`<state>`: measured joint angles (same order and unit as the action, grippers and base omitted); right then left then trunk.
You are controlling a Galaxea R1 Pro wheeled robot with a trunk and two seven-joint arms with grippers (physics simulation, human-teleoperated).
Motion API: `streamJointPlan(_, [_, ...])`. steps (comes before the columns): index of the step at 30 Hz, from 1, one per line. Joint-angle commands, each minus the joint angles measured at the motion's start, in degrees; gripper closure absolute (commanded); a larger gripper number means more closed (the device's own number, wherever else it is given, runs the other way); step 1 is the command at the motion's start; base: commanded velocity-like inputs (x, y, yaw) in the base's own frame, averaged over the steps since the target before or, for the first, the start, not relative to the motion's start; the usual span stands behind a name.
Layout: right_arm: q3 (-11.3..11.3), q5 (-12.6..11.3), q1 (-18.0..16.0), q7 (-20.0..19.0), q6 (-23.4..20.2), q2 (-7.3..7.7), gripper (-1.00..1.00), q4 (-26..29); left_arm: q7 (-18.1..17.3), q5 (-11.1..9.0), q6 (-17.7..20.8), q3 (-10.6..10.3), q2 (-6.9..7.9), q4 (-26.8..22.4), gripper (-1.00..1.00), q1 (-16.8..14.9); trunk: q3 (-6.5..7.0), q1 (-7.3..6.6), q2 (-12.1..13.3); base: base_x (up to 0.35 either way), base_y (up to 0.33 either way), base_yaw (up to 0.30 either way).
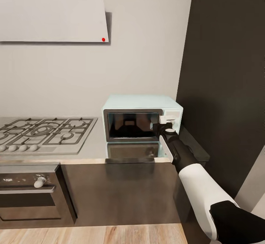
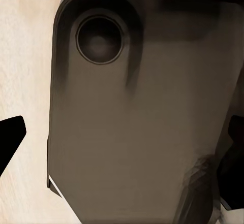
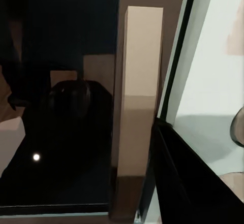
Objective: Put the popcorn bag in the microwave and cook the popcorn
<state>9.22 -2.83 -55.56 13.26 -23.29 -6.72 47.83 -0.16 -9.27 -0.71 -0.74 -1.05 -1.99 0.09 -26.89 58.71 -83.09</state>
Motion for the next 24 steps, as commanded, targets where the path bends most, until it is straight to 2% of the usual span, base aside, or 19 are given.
streamJointPlan(1, [0.1,0.1,0.0,0.2,-0.3,0.04,1.00,0.2,0.0,-0.5,-0.1,-0.1,-0.01,0.0,-1.00,0.0,-0.04,0.01,0.0,0.000,0.000,0.000])
streamJointPlan(14, [0.1,0.2,0.0,0.2,-0.8,0.04,1.00,0.2,0.1,-0.8,0.3,-0.1,-0.01,0.0,-1.00,0.0,-0.04,0.01,0.0,-0.007,0.000,0.000])
streamJointPlan(24, [0.1,0.2,0.0,0.2,-0.8,0.04,1.00,0.2,0.1,-0.2,0.0,-0.1,-0.01,0.0,-1.00,0.0,-0.04,0.01,0.0,-0.317,0.000,0.000])
